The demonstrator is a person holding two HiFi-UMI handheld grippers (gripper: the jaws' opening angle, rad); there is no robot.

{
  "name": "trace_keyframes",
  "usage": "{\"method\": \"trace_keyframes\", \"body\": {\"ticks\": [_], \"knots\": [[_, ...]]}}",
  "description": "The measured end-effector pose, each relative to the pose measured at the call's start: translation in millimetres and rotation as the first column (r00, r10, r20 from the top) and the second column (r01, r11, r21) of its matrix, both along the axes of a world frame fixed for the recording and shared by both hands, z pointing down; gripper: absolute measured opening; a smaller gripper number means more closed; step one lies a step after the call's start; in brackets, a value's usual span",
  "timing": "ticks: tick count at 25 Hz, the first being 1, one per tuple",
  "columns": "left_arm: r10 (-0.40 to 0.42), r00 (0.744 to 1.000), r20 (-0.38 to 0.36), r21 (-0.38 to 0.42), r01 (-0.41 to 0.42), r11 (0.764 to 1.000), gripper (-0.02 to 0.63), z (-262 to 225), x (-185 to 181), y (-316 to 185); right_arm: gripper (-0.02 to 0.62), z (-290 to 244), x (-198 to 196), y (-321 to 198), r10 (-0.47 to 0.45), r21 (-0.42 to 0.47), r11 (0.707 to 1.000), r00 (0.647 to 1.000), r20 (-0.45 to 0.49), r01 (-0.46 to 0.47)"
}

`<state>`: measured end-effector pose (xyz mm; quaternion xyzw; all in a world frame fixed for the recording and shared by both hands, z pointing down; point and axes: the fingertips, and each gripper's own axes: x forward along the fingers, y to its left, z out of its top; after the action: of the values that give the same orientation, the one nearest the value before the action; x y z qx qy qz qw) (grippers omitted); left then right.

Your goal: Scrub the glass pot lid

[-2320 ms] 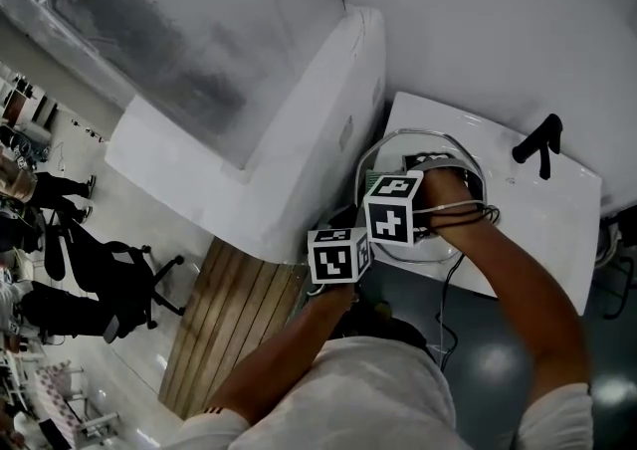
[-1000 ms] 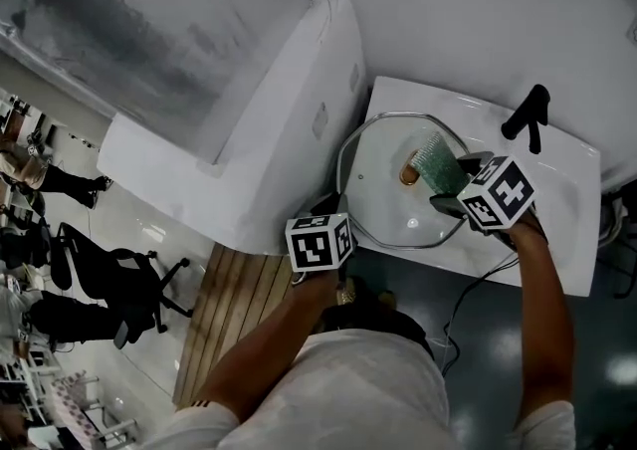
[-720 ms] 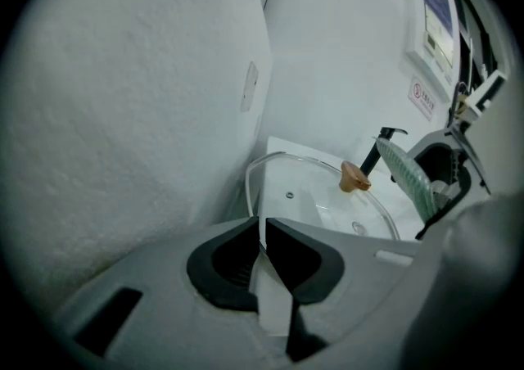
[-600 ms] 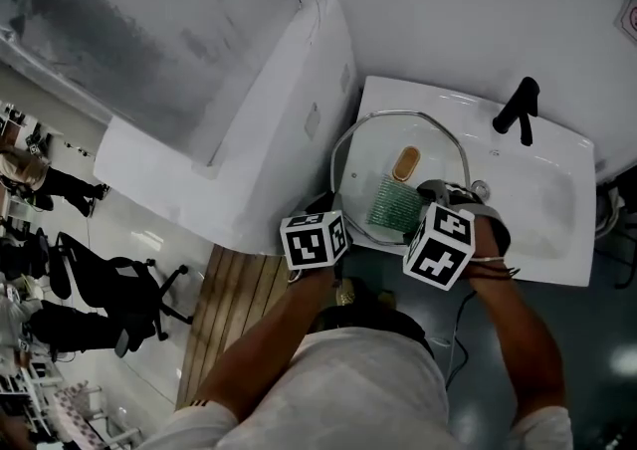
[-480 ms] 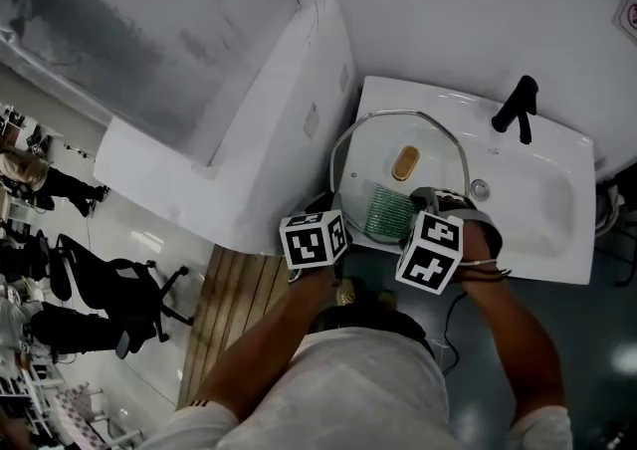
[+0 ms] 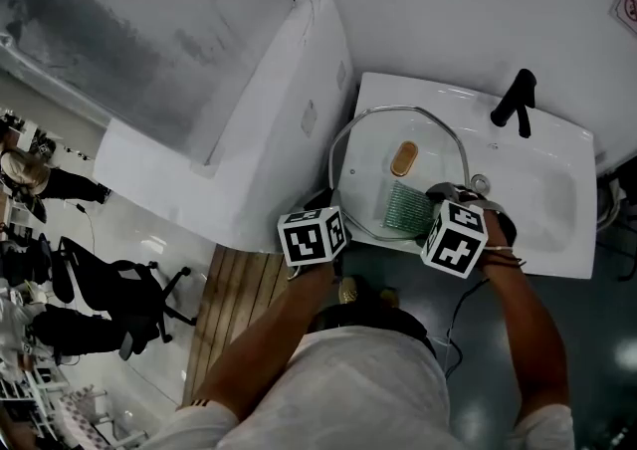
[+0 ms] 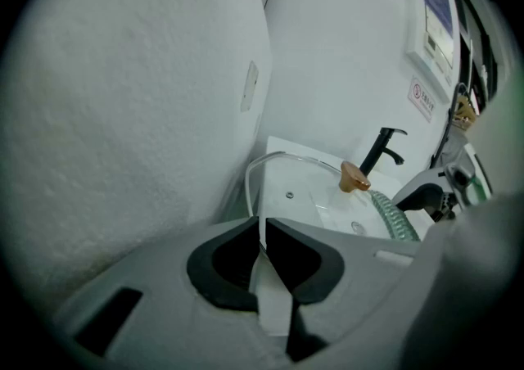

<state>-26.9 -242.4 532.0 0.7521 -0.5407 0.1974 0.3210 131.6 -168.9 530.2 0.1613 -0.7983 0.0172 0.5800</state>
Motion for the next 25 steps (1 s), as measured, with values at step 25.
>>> {"method": "trace_keyframes", "body": {"ticks": [25], "knots": [[0.036, 0.999, 0.040, 0.042, -0.038, 0.998, 0.038, -16, 0, -1, 0.348, -39, 74, -22, 0.506, -0.180, 0.862, 0.798, 0.327, -0.473]]}}
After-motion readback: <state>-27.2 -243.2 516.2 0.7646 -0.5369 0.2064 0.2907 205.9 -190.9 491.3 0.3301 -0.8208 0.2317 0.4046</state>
